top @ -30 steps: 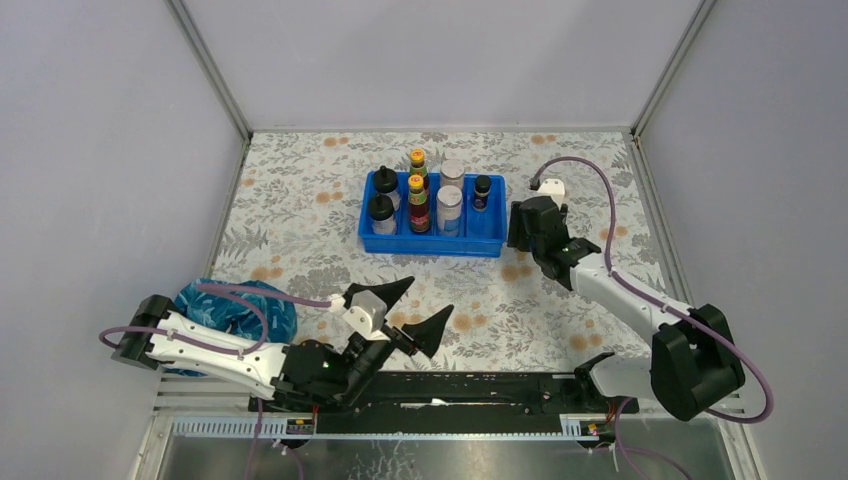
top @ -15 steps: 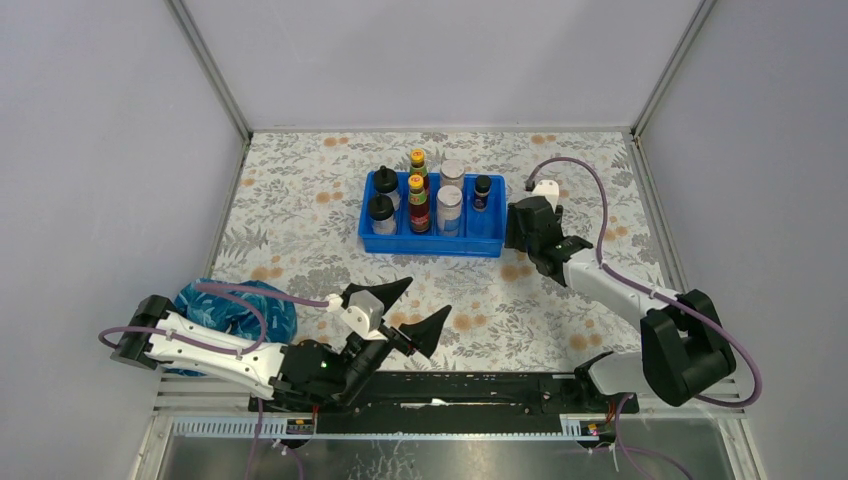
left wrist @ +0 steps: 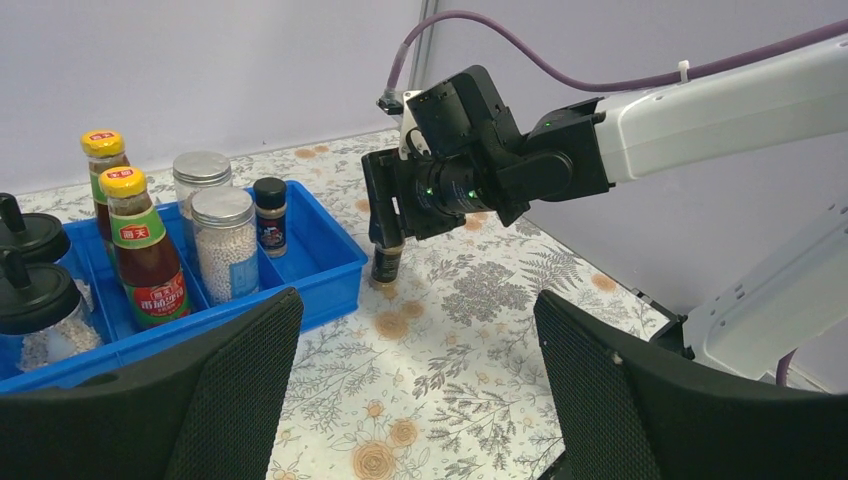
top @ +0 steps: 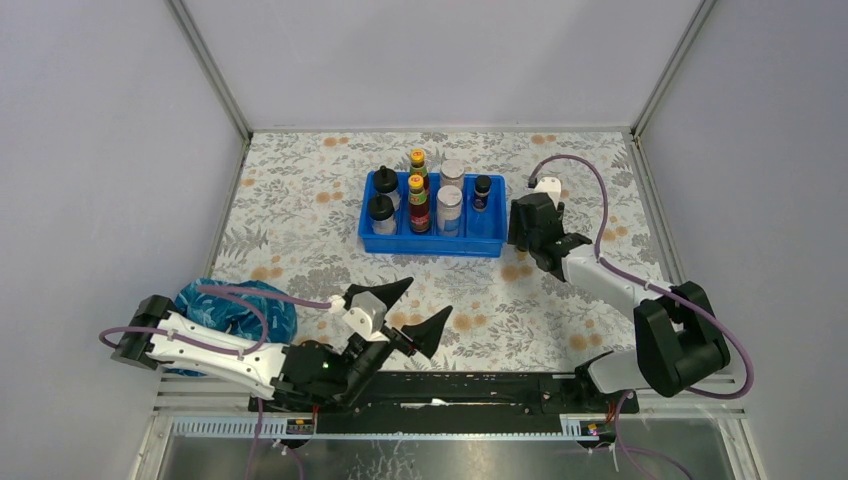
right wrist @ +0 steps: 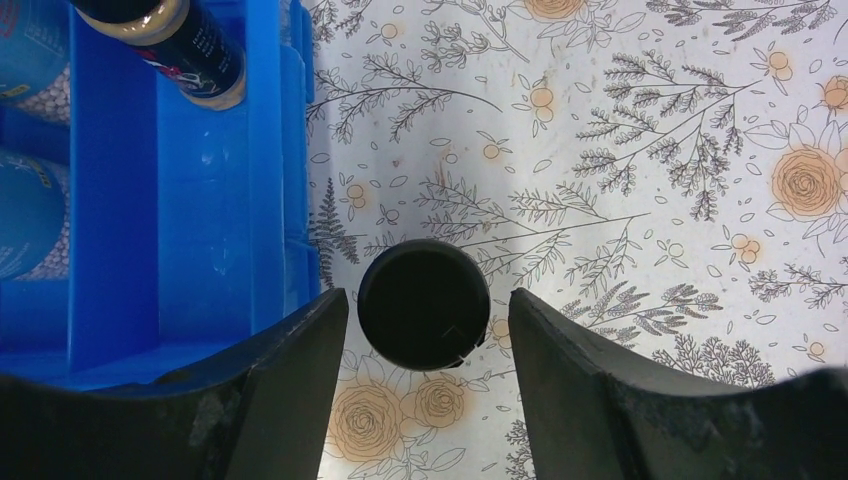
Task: Organize the condiment bottles
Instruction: Pick up the bottle from the center of the board, then place the bottle in the storage box.
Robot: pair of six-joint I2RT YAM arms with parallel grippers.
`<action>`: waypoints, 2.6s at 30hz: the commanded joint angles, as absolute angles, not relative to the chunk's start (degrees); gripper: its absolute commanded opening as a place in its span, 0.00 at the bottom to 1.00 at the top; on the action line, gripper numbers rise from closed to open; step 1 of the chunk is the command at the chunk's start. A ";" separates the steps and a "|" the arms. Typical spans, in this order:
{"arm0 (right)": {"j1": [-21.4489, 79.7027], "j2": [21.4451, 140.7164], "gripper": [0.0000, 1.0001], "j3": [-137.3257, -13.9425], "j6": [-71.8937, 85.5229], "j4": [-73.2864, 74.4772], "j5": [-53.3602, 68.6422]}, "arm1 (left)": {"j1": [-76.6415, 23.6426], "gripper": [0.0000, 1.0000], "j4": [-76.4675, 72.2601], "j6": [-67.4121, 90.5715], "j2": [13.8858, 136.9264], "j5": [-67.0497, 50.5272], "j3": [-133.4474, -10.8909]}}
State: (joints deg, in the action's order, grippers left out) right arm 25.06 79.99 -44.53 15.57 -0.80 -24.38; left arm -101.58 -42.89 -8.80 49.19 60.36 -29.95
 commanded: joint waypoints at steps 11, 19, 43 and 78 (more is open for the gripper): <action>23.82 80.98 0.29 -47.03 14.16 -3.71 -23.86 | -101.96 0.90 -47.36 -10.86 50.95 60.04 -29.53; 23.80 78.56 0.00 -47.32 13.39 -2.72 -24.71 | -101.95 0.91 -47.30 -10.65 51.56 60.08 -29.77; 24.05 70.36 0.00 -60.64 8.72 5.23 -22.91 | -101.95 0.90 -45.75 -15.53 50.48 60.42 -33.51; 28.08 78.34 0.00 -76.57 4.14 15.19 -16.87 | -101.95 0.91 -45.61 -17.97 50.60 60.91 -35.12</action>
